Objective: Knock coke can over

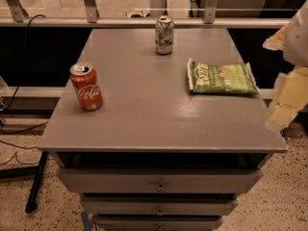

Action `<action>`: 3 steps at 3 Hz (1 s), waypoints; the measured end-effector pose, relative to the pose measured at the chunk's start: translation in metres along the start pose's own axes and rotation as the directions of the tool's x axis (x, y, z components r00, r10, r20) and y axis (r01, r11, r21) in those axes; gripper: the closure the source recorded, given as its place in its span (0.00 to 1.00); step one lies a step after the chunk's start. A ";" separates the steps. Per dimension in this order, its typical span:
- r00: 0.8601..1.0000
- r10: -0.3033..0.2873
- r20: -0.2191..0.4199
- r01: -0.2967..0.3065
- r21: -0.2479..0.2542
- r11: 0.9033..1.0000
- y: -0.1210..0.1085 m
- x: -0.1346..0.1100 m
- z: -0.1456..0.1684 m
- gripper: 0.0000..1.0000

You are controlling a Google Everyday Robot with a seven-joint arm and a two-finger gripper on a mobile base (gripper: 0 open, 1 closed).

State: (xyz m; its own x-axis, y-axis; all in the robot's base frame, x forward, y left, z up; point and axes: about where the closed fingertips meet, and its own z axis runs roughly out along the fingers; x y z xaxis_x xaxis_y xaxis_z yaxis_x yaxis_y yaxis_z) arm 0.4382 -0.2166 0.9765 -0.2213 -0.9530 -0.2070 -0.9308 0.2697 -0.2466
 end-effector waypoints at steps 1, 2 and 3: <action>1.000 0.000 0.001 0.000 0.000 1.000 0.000 0.000 0.000 0.00; 0.995 0.024 0.092 -0.021 -0.036 0.999 0.001 -0.028 0.020 0.00; 0.971 0.063 0.230 -0.038 -0.112 0.993 0.005 -0.083 0.054 0.00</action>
Offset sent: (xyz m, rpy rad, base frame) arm 0.0354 0.0882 -0.0418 0.3072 0.0524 0.0278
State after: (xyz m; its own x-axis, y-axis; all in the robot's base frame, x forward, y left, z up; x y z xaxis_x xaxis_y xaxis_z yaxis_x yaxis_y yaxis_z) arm 0.4680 -0.1290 0.9409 -0.2064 -0.8769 -0.4340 -0.9486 0.2881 -0.1311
